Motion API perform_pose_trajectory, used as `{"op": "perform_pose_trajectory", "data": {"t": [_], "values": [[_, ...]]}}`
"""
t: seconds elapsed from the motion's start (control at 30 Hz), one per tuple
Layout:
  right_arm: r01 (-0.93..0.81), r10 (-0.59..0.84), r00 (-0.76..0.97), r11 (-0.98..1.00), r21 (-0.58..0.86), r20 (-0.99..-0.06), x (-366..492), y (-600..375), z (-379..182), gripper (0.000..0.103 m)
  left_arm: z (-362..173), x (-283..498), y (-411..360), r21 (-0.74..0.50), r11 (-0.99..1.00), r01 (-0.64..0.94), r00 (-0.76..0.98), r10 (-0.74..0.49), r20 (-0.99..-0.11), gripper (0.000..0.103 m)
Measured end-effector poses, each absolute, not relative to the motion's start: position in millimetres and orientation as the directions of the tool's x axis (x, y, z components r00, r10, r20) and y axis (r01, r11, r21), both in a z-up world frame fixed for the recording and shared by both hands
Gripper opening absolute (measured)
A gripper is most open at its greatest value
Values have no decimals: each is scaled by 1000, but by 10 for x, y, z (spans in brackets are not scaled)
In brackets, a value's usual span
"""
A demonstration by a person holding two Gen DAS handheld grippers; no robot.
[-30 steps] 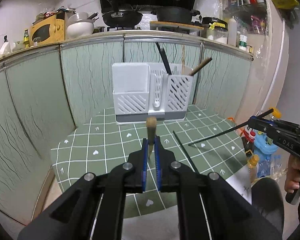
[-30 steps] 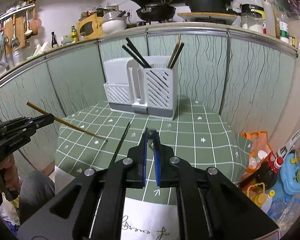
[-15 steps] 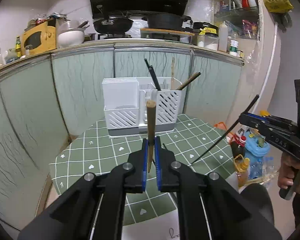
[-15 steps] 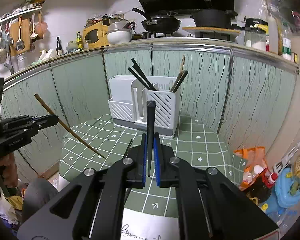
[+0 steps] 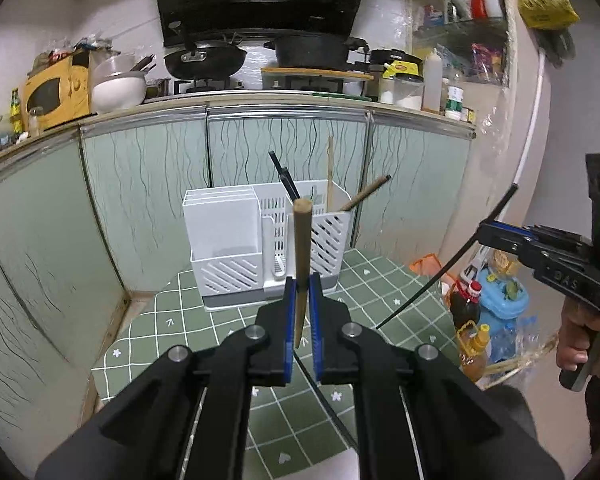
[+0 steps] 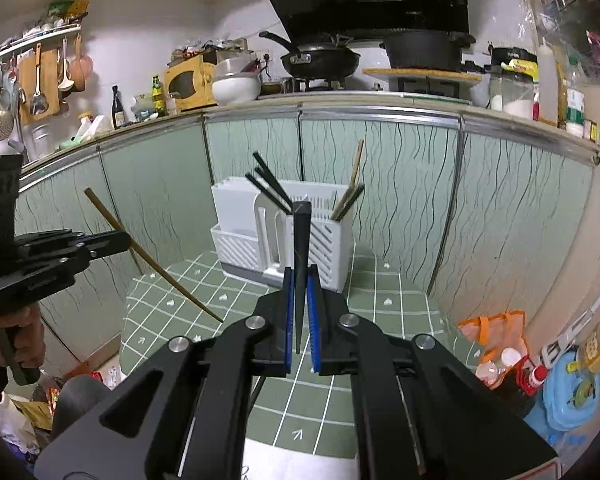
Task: Organize utensils
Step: 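Lift both chopsticks upright and carry them above the white holder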
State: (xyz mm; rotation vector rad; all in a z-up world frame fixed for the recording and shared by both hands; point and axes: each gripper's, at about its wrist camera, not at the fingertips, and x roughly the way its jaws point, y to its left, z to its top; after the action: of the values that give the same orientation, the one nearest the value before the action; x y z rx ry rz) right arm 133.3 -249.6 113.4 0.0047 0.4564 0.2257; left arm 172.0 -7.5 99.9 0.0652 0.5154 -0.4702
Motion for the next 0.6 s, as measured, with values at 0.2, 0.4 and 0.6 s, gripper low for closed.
{"op": "perform_pose_trajectory", "data": {"t": [0.2, 0.4, 0.6], "values": [[-237, 229, 874, 971, 37, -429, 1495, -2501, 1368, 6, 1198, 1931, -113, -77, 881, 466, 761, -444, -474, 8], [-271, 265, 862, 961, 49, -433, 1725, -2535, 1570, 6, 1365, 2109, -260, -83, 855, 512, 733, -485, -476, 8], [-285, 284, 861, 957, 62, -422, 1957, -2605, 1733, 6, 1523, 2323, -379, -93, 840, 535, 719, -510, -473, 8]]}}
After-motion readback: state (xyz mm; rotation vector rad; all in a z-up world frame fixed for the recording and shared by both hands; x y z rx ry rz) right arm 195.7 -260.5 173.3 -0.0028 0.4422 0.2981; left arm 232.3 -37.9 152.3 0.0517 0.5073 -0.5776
